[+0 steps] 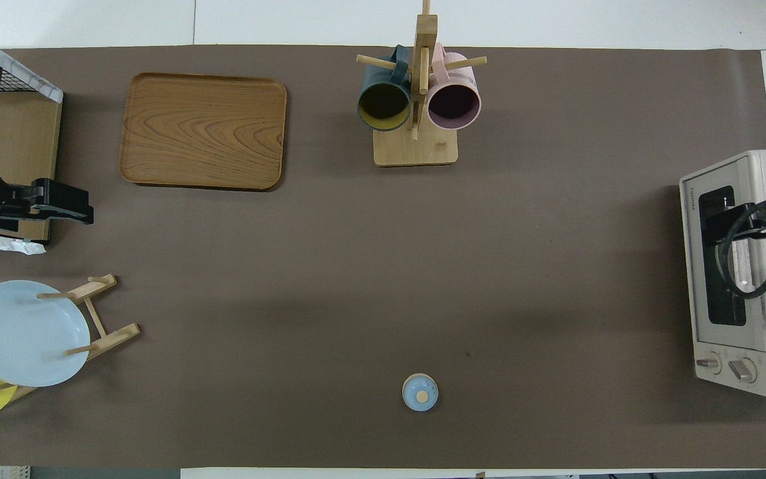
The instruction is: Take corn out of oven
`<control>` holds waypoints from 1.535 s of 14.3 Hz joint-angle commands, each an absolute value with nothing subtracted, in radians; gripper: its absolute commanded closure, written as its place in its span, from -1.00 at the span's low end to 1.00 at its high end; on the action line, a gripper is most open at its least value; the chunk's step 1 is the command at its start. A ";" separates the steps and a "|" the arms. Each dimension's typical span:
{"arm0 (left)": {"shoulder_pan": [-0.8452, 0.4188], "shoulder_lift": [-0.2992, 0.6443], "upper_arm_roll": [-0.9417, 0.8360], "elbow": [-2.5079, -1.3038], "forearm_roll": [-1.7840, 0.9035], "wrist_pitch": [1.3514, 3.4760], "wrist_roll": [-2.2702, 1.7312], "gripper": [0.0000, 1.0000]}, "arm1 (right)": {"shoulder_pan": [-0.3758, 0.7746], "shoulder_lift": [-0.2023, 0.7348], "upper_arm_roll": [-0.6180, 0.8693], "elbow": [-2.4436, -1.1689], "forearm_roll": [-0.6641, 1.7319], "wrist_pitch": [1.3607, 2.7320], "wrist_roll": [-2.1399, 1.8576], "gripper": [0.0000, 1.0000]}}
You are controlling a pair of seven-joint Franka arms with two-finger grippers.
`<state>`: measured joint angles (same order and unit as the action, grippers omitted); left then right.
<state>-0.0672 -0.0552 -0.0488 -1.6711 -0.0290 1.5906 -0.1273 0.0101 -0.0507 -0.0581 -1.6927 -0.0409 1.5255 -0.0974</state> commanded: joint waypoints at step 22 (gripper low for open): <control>-0.055 -0.081 -0.054 -1.697 -0.044 1.600 -0.129 -1.00 | -0.133 -0.075 -0.072 -2.016 -0.115 1.923 -0.241 1.00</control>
<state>-0.0672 -0.0552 -0.0488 -1.6711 -0.0290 1.5906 -0.1273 -0.1051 -0.0678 -0.0740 -1.9760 -0.1025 1.8782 -0.1954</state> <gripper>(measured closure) 0.000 0.991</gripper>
